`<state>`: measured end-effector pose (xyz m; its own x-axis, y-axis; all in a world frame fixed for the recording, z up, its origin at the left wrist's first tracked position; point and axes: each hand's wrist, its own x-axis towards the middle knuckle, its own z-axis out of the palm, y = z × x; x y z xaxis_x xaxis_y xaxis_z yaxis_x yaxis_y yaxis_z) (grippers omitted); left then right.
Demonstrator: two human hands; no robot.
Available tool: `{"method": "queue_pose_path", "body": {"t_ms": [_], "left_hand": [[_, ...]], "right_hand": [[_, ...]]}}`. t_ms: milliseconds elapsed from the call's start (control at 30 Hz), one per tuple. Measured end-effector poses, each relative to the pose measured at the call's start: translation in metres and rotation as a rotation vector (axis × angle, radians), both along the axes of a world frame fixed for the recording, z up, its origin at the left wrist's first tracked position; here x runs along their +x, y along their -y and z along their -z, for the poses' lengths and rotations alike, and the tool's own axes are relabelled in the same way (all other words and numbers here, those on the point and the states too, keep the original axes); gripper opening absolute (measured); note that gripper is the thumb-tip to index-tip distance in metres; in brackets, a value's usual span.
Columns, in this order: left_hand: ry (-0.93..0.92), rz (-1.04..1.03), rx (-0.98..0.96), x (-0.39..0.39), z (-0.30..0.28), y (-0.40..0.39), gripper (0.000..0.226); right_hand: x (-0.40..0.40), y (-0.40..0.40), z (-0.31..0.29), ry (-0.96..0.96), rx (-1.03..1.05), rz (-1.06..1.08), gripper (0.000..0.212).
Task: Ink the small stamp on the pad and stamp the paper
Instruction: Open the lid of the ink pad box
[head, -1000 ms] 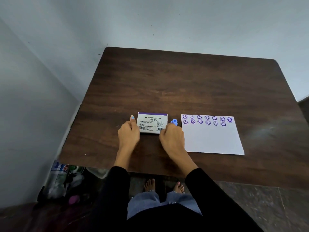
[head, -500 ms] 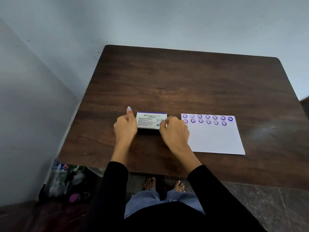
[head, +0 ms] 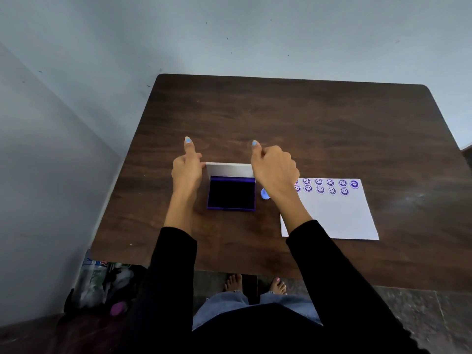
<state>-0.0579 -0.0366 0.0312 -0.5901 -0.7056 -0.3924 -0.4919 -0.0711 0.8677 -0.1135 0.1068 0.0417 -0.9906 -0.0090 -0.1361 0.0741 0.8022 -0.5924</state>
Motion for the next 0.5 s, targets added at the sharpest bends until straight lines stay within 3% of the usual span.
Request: {"method": "queue_pose_path", "body": {"t_ms": [500], "left_hand": [[0.056, 0.094, 0.158, -0.051, 0.023, 0.006, 0.07]], "right_hand": [[-0.051, 0.016, 0.022, 0.193, 0.012, -0.008, 0.056]]}}
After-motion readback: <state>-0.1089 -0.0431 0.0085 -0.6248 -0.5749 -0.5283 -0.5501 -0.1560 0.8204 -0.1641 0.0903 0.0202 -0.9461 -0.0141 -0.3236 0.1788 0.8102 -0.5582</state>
